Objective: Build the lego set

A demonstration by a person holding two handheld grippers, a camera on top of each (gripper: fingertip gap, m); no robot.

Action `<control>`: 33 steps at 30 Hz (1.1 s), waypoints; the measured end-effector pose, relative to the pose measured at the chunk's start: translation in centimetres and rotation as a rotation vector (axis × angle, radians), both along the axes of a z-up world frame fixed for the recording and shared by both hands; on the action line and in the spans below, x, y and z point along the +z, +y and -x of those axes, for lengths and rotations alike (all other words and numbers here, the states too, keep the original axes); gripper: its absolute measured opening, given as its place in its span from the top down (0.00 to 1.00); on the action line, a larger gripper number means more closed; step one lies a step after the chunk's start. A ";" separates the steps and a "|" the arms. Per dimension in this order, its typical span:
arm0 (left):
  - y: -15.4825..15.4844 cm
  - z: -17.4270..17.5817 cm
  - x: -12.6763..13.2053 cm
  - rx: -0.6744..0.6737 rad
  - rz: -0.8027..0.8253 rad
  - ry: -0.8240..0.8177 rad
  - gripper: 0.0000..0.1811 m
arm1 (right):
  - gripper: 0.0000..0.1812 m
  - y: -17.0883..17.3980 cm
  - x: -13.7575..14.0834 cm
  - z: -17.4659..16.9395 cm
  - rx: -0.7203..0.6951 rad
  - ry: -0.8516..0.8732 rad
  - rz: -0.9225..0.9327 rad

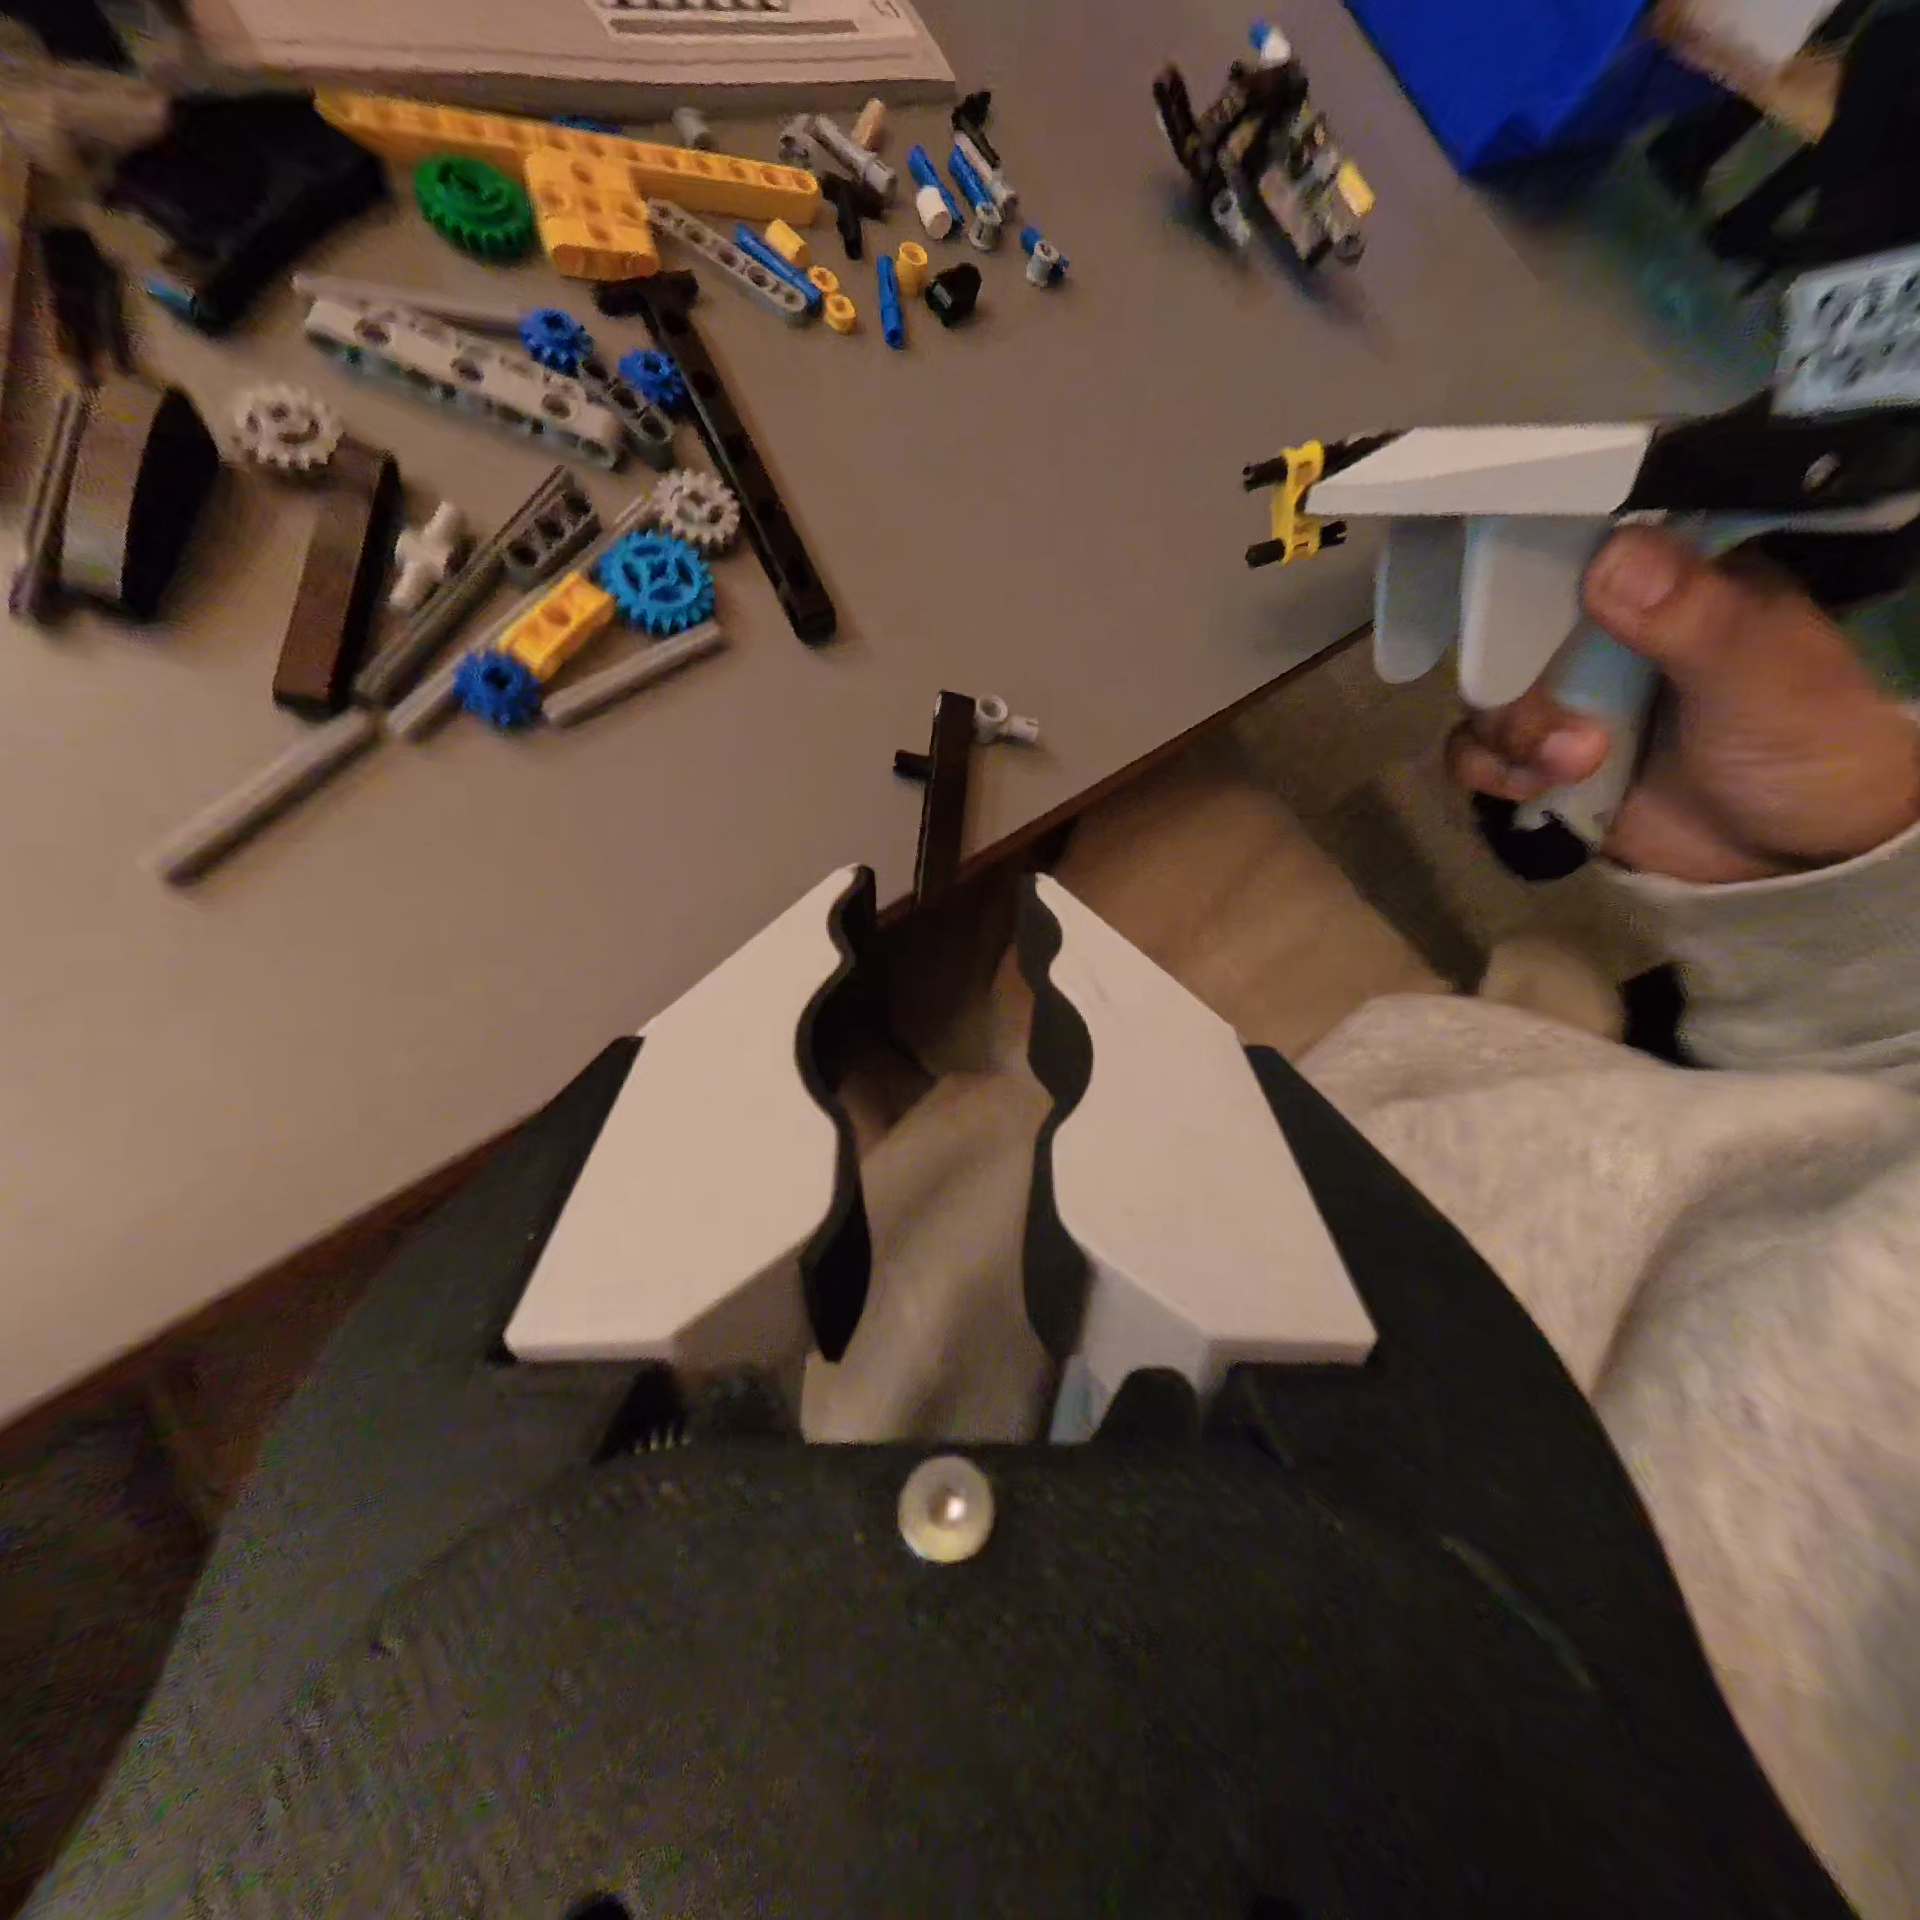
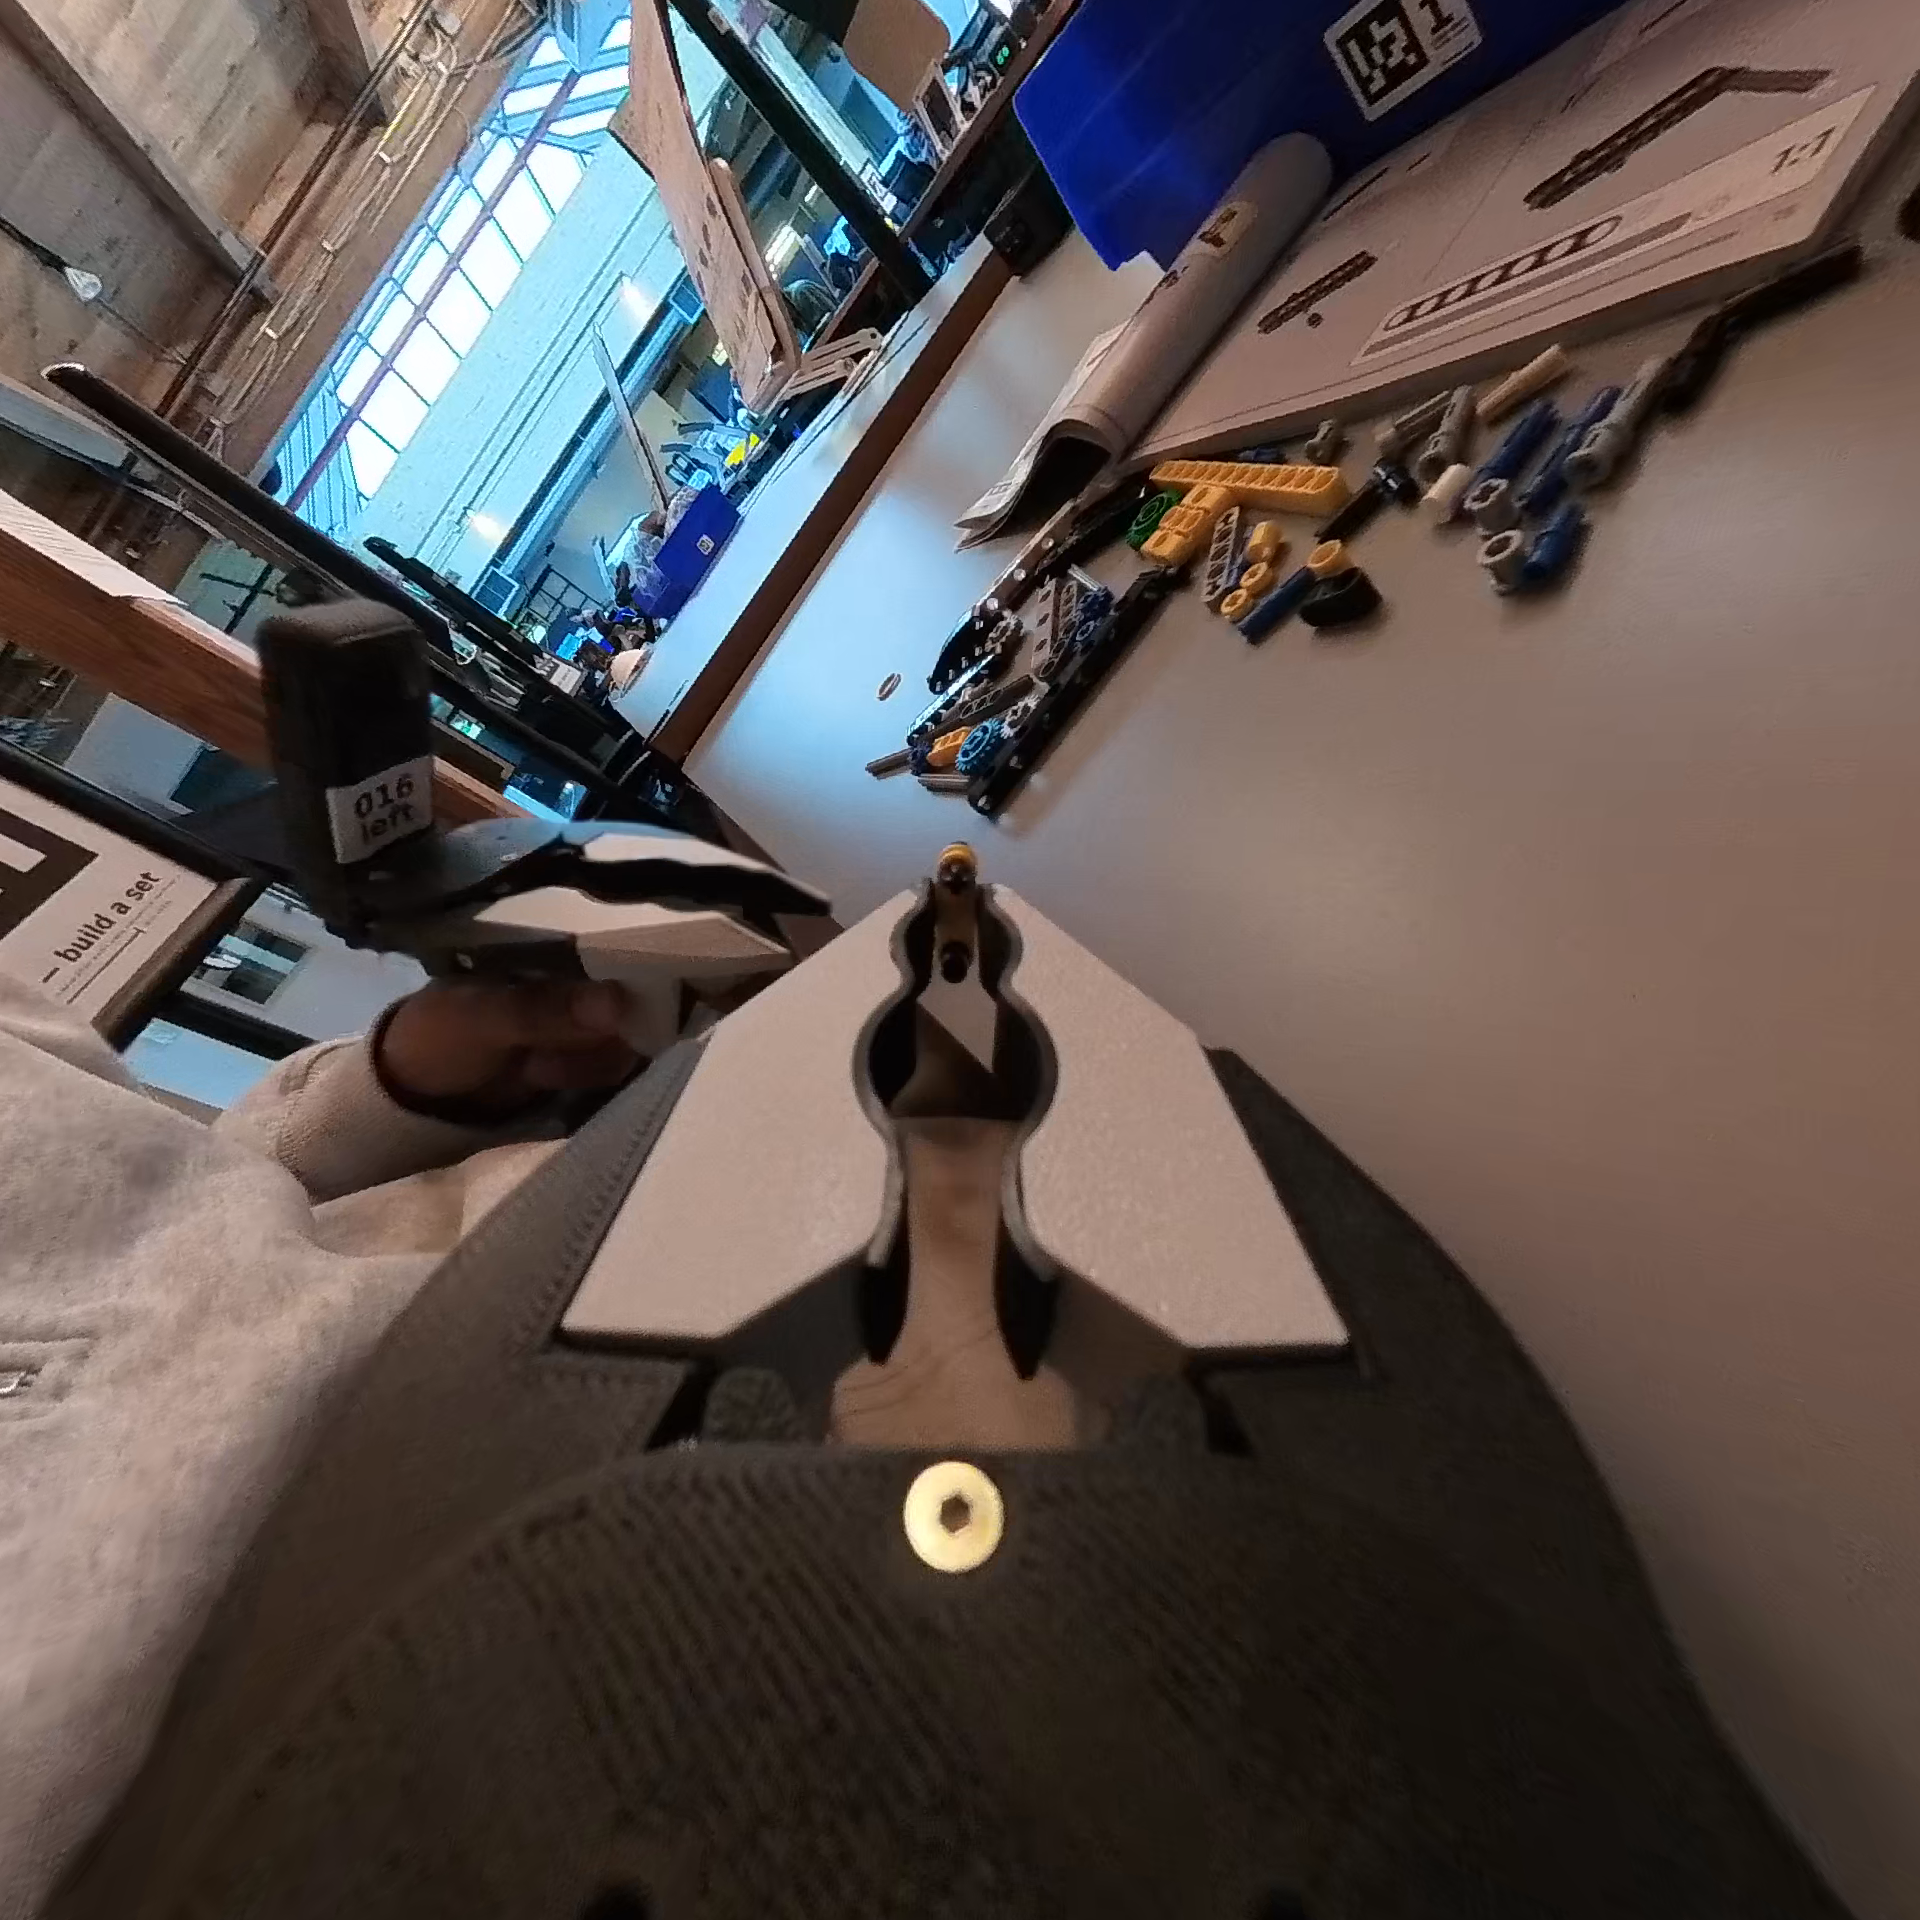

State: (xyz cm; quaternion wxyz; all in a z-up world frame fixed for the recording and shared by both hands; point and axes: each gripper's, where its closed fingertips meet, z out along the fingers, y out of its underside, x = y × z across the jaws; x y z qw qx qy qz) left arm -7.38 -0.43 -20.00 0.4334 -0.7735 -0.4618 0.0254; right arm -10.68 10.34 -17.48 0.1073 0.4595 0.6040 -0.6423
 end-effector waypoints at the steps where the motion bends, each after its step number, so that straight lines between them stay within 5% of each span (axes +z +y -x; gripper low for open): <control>1: -0.4 -0.3 0.2 0.027 -0.062 -0.039 0.87 | 0.97 0.0 0.0 0.0 0.000 0.001 0.003; 7: -0.5 -2.3 0.9 0.227 -0.682 -0.447 0.87 | 0.97 -0.1 0.3 -0.1 0.006 -0.003 0.029; 9: -0.6 -2.3 0.0 0.300 -0.775 -0.522 0.85 | 0.97 -0.2 0.4 -0.2 0.010 -0.003 0.036; 17: 0.5 -1.0 -1.0 0.344 -0.811 -0.588 0.83 | 0.97 0.0 0.8 -0.5 0.018 -0.008 0.073; 23: 0.5 0.3 -1.6 0.405 -0.825 -0.577 0.94 | 0.97 0.1 1.1 -0.7 0.022 -0.011 0.095; 33: 0.6 -0.1 -0.6 0.395 -0.855 -0.577 0.95 | 0.97 -0.1 0.9 -0.9 0.042 -0.034 0.109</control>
